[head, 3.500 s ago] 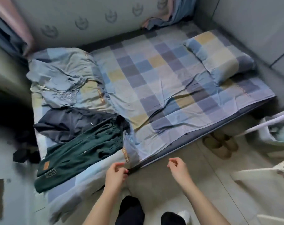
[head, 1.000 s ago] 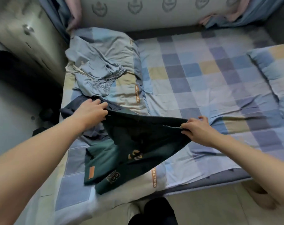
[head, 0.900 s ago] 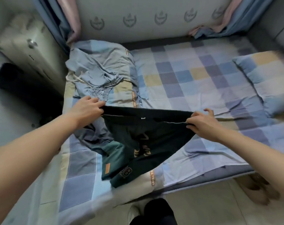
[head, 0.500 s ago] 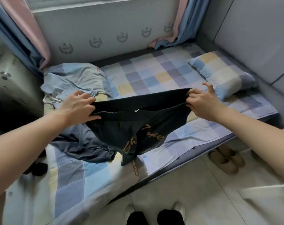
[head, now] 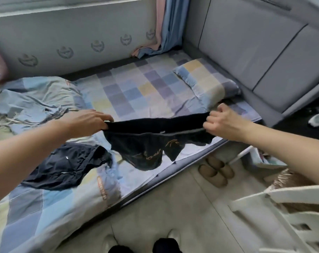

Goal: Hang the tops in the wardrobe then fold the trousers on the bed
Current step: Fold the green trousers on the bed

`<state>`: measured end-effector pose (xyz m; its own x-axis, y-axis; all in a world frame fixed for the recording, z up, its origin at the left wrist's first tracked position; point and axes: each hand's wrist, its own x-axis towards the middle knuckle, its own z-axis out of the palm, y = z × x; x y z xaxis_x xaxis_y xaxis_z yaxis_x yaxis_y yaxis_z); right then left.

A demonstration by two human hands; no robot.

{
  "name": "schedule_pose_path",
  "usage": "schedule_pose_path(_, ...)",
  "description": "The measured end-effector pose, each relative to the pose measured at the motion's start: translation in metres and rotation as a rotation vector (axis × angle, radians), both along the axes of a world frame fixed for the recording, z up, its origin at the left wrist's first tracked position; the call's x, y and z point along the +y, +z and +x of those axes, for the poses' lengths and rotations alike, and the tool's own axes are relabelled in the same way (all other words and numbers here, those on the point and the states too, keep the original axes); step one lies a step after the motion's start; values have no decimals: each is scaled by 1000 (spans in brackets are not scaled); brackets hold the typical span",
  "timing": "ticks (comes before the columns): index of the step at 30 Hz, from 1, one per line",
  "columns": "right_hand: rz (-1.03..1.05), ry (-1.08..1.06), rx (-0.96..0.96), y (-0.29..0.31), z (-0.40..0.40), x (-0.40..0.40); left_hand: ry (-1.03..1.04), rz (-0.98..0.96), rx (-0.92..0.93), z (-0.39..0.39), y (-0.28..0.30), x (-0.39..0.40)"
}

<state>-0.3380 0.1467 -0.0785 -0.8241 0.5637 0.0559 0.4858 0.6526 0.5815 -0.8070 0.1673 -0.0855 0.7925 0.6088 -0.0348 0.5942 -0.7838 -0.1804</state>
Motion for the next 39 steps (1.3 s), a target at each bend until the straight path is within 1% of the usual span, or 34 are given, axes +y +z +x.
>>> schedule_pose_path(2,-131,142,-133,-7,26,-10,26,-62,63,23,-9,-4)
schedule_pose_path(3,-205,161,-198,-11,40,-15,41,-94,107,34,-17,-6)
schedule_pose_path(5,-326,149,-279,-20,61,-18,143,-206,185,50,-28,-7)
schedule_pose_path(6,-370,131,-294,-23,67,-17,208,-277,195,57,-30,-9)
schedule_pose_path(7,-406,118,-290,-24,74,-15,248,-328,160,67,-33,-8)
schedule_pose_path(9,-436,135,-243,-25,79,-9,262,-343,127,80,-35,-10)
schedule_pose_path(12,-438,154,-170,-26,85,6,212,-291,177,93,-35,-8)
schedule_pose_path(14,-433,121,-151,-31,92,13,213,-311,110,97,-34,-7)
schedule_pose_path(15,-438,64,-120,-34,96,16,216,-327,60,98,-35,-6)
schedule_pose_path(17,-441,-139,0,-42,106,23,260,-379,-38,99,-39,-3)
schedule_pose_path(19,-424,-297,83,-52,114,29,382,-444,-62,100,-45,-1)
schedule_pose_path(20,-433,-334,93,-56,116,33,478,-507,-62,99,-49,3)
schedule_pose_path(21,-487,-342,110,-60,117,36,577,-602,-87,99,-55,6)
schedule_pose_path(22,-588,-346,141,-63,117,40,676,-721,-123,98,-60,8)
schedule_pose_path(25,-993,-406,196,-71,117,54,907,-1132,-250,94,-76,11)
schedule_pose_path(27,-1186,-473,165,-72,115,68,1011,-1490,-368,90,-86,13)
schedule_pose_path(28,-1280,-510,165,-72,114,78,1041,-1618,-399,88,-89,16)
schedule_pose_path(29,-1377,-536,183,-70,112,85,1046,-1704,-402,88,-91,18)
schedule_pose_path(31,-1559,-604,222,-71,108,108,1042,-1812,-391,86,-97,29)
schedule_pose_path(33,-1720,-702,229,-78,102,132,1087,-1877,-417,82,-106,45)
schedule_pose_path(34,-1807,-763,238,-84,99,150,1116,-1903,-428,76,-110,59)
schedule_pose_path(36,-1953,-903,296,-93,91,181,1108,-1987,-409,66,-115,83)
schedule_pose_path(37,-2000,-968,332,-96,87,199,1102,-2028,-402,61,-117,95)
schedule_pose_path(39,-2001,-1059,422,-104,73,248,1148,-2055,-436,43,-128,131)
